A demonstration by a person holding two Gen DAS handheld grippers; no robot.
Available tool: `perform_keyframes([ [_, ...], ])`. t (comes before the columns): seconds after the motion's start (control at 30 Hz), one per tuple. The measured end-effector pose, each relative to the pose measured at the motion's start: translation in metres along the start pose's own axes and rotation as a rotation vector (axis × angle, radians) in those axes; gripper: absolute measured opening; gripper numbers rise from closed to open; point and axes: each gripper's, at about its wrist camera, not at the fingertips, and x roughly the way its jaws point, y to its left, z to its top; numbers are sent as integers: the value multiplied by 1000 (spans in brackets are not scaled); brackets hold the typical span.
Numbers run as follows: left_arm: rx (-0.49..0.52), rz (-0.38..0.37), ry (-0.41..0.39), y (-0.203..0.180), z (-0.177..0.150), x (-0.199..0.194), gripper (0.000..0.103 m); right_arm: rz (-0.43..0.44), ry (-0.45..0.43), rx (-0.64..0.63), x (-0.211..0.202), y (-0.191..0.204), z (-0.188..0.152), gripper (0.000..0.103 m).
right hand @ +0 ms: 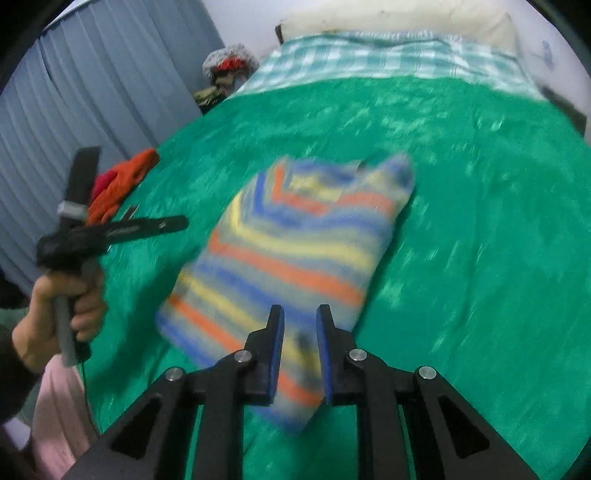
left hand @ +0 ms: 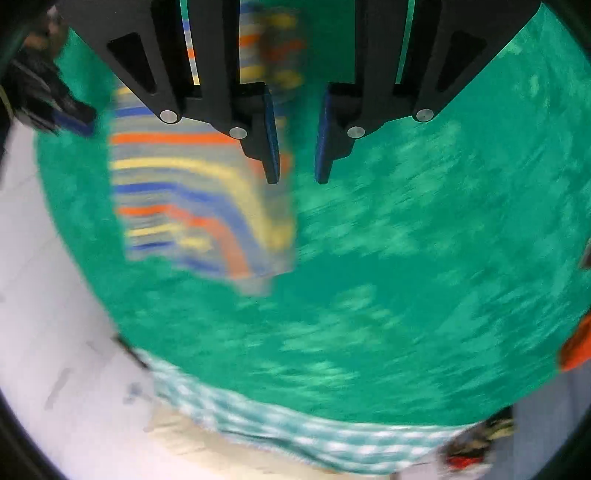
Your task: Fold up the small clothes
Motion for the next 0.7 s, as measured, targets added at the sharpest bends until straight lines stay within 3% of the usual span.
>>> perform_keyframes([
  [0.03, 36, -64, 4, -12, 5, 3, 18, -9, -4, -6, 2, -4, 10, 18],
  [0.1, 113, -105, 23, -31, 9, 16, 18, 0, -9, -19, 10, -5, 26, 18],
  [0.2, 189, -24, 109, -38, 3, 59, 7, 32, 37, -9, 40, -12, 34, 18],
  [0.27, 170, -4, 158, -26, 2, 84, 3, 0, 133, -4, 72, -21, 26, 18],
  [0.43, 192, -63, 93, -28, 36, 65, 6, 21, 96, -17, 57, -24, 50, 20],
  [0.53, 204, -120, 104, -36, 55, 76, 8, -11, 69, -23, 65, -32, 77, 20],
  [0.6, 238, -109, 131, -46, 66, 100, 8, -33, 92, -3, 85, -43, 93, 20],
  [0.67, 239, -50, 150, -46, 71, 125, 7, -95, 125, 9, 108, -53, 99, 19],
  [0.7, 215, -25, 145, -42, 74, 135, 2, -125, 141, 31, 115, -63, 98, 16],
])
